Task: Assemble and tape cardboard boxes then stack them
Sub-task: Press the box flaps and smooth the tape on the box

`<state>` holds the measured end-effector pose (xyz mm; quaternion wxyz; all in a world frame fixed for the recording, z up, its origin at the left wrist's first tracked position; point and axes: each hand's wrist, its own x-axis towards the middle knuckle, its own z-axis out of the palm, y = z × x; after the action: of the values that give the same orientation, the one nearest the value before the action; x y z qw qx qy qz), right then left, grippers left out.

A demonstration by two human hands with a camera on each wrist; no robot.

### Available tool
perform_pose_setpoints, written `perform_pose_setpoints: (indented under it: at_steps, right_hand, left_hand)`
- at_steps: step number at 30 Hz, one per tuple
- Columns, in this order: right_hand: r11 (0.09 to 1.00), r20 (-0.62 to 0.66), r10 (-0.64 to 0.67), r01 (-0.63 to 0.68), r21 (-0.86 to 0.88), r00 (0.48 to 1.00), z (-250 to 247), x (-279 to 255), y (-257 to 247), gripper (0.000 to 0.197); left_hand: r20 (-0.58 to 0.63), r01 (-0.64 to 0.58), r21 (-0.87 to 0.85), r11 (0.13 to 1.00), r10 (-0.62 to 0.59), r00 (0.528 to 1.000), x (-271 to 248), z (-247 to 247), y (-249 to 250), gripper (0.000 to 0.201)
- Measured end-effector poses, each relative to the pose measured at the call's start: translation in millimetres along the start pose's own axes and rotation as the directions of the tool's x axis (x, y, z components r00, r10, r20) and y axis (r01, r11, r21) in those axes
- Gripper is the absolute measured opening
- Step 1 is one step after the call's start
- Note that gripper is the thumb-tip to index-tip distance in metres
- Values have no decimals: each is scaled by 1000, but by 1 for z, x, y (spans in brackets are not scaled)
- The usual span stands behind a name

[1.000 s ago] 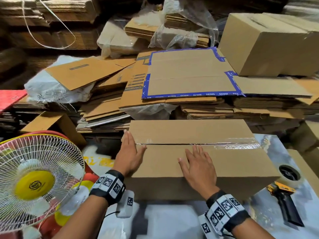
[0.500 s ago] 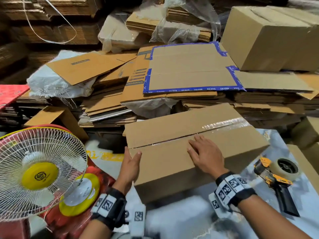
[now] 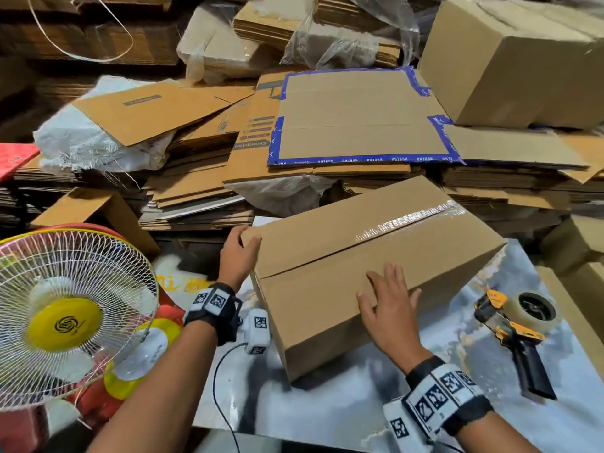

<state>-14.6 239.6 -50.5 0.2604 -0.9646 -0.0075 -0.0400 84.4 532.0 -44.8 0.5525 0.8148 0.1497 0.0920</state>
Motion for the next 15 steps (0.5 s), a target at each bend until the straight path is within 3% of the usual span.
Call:
perform_pose_setpoints:
  at_steps: [2,7,10,12,15]
  right_hand:
    - [996,-20,-8,10,91,1000,-2,0,9,47]
    - [982,49,-124,116,149,991,-47,14,79,62]
    - [983,244,-178,183,2,953,-82,22,111,56]
    - [972,335,-112,174,-161,935,-101,21,123,52]
    - [974,311,-122,174,-146,942,-125,-4,123,66]
  left_hand:
    - [29,-73,48,996,72,997,-6,-1,-9,38]
    - [282,-255,186,949,197,939,-54,-1,-12,62]
    - [374,-383,368,847,242,895,-94,15,3,70]
    - [430,-437,493,752,226,874,-121,34,14,67]
    - [486,-492,610,621,197,852,-166,69,26,57]
